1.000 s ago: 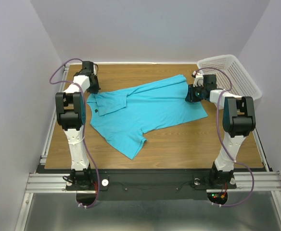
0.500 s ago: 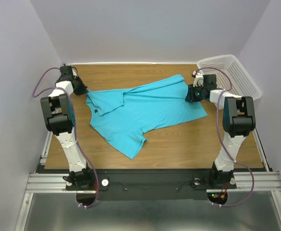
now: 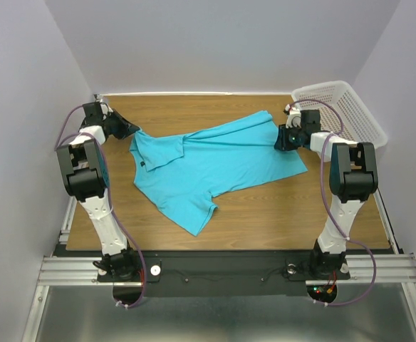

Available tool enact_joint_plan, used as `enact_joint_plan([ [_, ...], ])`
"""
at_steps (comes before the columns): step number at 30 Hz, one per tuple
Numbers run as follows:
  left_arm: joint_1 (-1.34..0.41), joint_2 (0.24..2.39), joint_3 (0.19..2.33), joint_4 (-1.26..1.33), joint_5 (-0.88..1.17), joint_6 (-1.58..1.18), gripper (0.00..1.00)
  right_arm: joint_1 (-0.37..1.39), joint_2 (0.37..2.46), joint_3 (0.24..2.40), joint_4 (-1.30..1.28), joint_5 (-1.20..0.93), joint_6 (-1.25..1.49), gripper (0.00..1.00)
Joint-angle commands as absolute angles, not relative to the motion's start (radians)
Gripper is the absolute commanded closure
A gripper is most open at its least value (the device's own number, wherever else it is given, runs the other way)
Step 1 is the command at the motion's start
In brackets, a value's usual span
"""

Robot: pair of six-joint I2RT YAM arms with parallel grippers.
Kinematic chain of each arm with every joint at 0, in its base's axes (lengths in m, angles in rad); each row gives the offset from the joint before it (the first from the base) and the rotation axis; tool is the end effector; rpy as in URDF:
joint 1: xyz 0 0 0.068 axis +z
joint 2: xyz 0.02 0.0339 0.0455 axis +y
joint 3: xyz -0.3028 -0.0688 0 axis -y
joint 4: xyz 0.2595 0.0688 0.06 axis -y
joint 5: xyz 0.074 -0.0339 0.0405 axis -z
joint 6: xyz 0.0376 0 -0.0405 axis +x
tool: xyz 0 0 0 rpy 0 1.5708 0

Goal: Fold and stack the t-shirts
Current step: Fold the tshirt

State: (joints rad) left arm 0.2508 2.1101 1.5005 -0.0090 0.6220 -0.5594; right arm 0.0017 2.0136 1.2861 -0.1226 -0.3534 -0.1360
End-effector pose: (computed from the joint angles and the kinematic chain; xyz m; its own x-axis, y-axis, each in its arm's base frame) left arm 0.4973 0.1048 0.2133 -0.6131 -0.6023 -0.5112 -0.0793 0.6908 -0.7187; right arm 0.4555 0.0138 0.1772 -0.7132 -0.1284 -0.6891 -0.3297 0.9290 0.1682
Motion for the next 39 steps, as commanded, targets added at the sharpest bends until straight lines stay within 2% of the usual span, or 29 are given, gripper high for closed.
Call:
enact_joint_plan([
  [1, 0.265, 2.044, 1.476, 0.066, 0.645, -0.574, 0.86, -0.003, 2.086, 1.238, -0.262, -0.262, -0.182, 0.63],
  [4, 0.271, 1.99, 1.448, 0.058, 0.534, -0.545, 0.84, -0.003, 2.034, 1.242, -0.264, -0.323, -0.207, 0.61],
  [7, 0.273, 1.985, 1.437, 0.067, 0.544, -0.537, 0.85, -0.003, 1.976, 1.293, -0.271, -0.419, -0.221, 0.57],
  [10, 0.272, 2.009, 1.44, 0.067, 0.594, -0.534, 0.83, -0.003, 1.977, 1.417, -0.291, -0.475, -0.256, 0.43],
  [11, 0.273, 2.011, 1.437, 0.067, 0.6, -0.529, 0.82, -0.002, 1.996, 1.463, -0.31, -0.482, -0.267, 0.42],
  [13, 0.273, 2.003, 1.424, 0.069, 0.586, -0.517, 0.73, -0.003, 2.081, 1.625, -0.371, -0.466, -0.272, 0.42],
  [16, 0.275, 1.95, 1.399, 0.08, 0.532, -0.502, 0.65, 0.035, 2.198, 1.812, -0.44, -0.465, -0.279, 0.42],
  [22, 0.275, 1.804, 1.319, 0.144, 0.445, -0.472, 0.59, 0.074, 2.333, 2.032, -0.463, -0.44, -0.27, 0.42],
  [26, 0.275, 1.668, 1.168, 0.247, 0.404, -0.477, 0.54, 0.097, 2.423, 2.176, -0.495, -0.384, -0.311, 0.42],
  [39, 0.281, 1.43, 0.94, 0.238, 0.451, -0.425, 0.51, 0.1, 2.496, 2.256, -0.509, -0.2, -0.316, 0.45],
])
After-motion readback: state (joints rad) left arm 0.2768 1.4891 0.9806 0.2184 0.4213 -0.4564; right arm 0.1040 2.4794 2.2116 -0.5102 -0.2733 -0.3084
